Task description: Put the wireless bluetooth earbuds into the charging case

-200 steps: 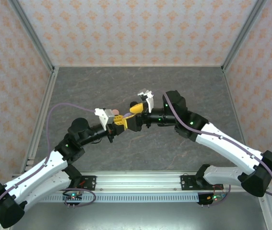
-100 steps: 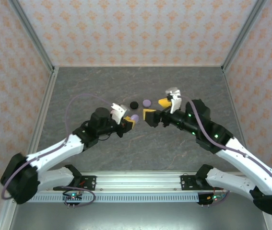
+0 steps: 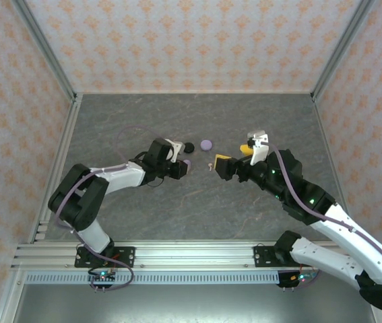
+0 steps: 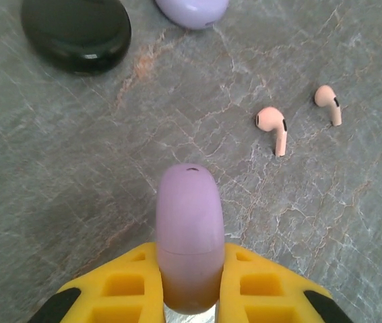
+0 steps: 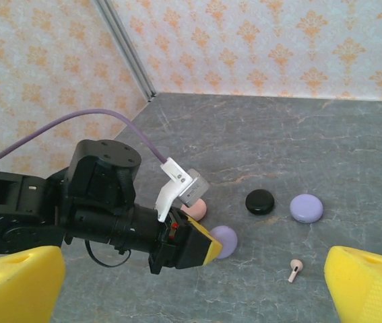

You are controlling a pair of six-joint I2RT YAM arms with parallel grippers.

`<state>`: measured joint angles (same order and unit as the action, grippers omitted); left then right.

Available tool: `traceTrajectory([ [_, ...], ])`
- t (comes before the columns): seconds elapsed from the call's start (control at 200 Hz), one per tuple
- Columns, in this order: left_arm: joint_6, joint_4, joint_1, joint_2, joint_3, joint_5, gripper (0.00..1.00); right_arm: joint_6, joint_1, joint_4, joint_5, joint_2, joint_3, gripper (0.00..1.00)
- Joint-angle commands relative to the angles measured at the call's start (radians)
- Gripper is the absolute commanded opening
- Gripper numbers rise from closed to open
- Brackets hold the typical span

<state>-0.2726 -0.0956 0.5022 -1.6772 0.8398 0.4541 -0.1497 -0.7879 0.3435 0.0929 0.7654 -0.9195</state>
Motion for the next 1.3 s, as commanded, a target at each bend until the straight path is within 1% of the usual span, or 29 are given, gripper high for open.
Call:
traceTrajectory([
  [0.0, -0.031, 0.020, 0.002, -0.033, 0.047, 0.047, 0.05, -0.013, 0.006, -0.001, -0.029, -0.011, 0.010, 0.99],
  [0.095, -0.044, 0.031, -0.003, -0.062, 0.056, 0.031, 0.07, -0.011, 0.006, 0.002, -0.026, -0.005, 0.011, 0.99],
  [0.255, -0.052, 0.045, -0.006, -0.100, 0.070, 0.017, 0.17, -0.014, 0.006, -0.001, -0.021, 0.013, 0.009, 0.99],
  [0.335, -0.053, 0.047, -0.006, -0.106, 0.068, 0.009, 0.25, -0.023, 0.006, -0.013, -0.020, 0.029, 0.003, 0.99],
  [0.445, -0.039, 0.076, -0.006, -0.087, 0.067, -0.042, 0.40, -0.025, 0.006, -0.026, -0.014, 0.075, -0.016, 0.99],
  [0.556, -0.017, 0.113, -0.009, -0.044, 0.061, -0.101, 0.47, -0.015, 0.006, 0.012, -0.031, 0.161, -0.065, 0.99],
  [0.656, -0.004, 0.124, -0.014, 0.031, 0.036, -0.145, 0.50, 0.006, 0.006, 0.093, -0.009, 0.274, -0.150, 0.99],
  [0.781, 0.000, 0.113, -0.021, 0.167, -0.009, -0.181, 0.59, 0.020, 0.006, 0.201, 0.010, 0.454, -0.288, 1.00],
  [0.931, -0.005, 0.151, -0.063, 0.340, -0.061, -0.227, 0.67, 0.072, 0.006, 0.191, 0.030, 0.629, -0.364, 0.94],
  [0.991, -0.015, 0.174, -0.095, 0.412, -0.082, -0.237, 0.70, 0.106, 0.004, 0.170, 0.052, 0.692, -0.388, 0.93],
  [1.101, -0.045, 0.240, -0.171, 0.533, -0.116, -0.260, 0.77, 0.218, 0.003, 0.173, 0.086, 0.826, -0.461, 0.90],
  [1.151, -0.064, 0.255, -0.218, 0.582, -0.138, -0.258, 0.79, 0.282, 0.003, 0.185, 0.092, 0.898, -0.508, 0.90],
  [1.296, -0.095, 0.289, -0.332, 0.693, -0.197, -0.239, 0.85, 0.376, -0.001, 0.259, 0.090, 1.104, -0.665, 0.88],
])
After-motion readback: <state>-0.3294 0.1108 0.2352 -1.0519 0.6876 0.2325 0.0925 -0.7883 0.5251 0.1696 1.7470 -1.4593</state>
